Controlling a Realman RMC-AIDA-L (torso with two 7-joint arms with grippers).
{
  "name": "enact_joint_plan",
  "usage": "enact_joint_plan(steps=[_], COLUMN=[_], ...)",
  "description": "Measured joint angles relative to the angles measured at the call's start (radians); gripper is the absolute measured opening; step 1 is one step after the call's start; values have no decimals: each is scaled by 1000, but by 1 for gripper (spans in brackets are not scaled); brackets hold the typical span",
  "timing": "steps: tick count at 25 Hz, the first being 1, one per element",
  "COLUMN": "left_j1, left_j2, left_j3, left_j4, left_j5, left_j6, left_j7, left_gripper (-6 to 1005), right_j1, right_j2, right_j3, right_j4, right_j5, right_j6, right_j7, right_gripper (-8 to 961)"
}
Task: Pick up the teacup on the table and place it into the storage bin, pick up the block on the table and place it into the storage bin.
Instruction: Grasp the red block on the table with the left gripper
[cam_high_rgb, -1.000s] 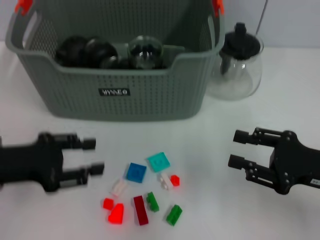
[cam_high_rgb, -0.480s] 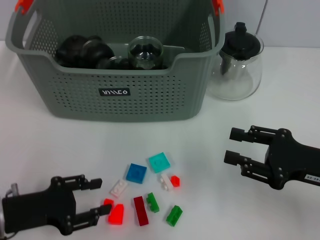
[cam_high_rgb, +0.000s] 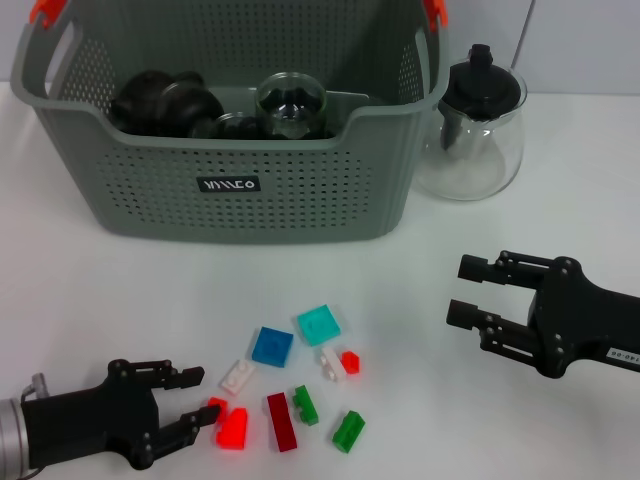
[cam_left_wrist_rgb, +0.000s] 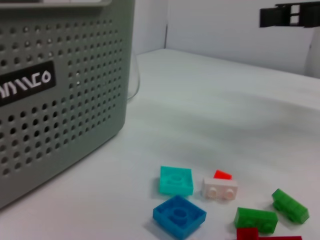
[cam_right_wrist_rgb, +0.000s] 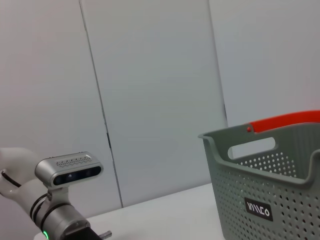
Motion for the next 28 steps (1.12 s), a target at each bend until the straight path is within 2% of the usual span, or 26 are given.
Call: enact_joint_plan(steps=[6, 18, 23, 28], left_j1=[0, -1, -1, 1], left_j2=[-2, -4, -1, 0], left_j3=[3, -2, -43, -49], left_j4=[-9, -43, -43, -42], left_j5=[1, 0, -1, 2], left_j6=[-11, -14, -16, -16], left_j7=[22, 117, 118, 118], left_gripper=[453, 416, 377, 284], right_j1=[-6, -11, -11, -12], right_j2=[-1, -2, -3, -7], right_j3=[0, 0, 0, 0], right_j4=[0, 0, 5, 10], right_j5=[1, 1, -2, -1], right_j6=[0, -3, -3, -3], right_j7=[0, -1, -1, -1], right_gripper=[557, 557, 558, 558])
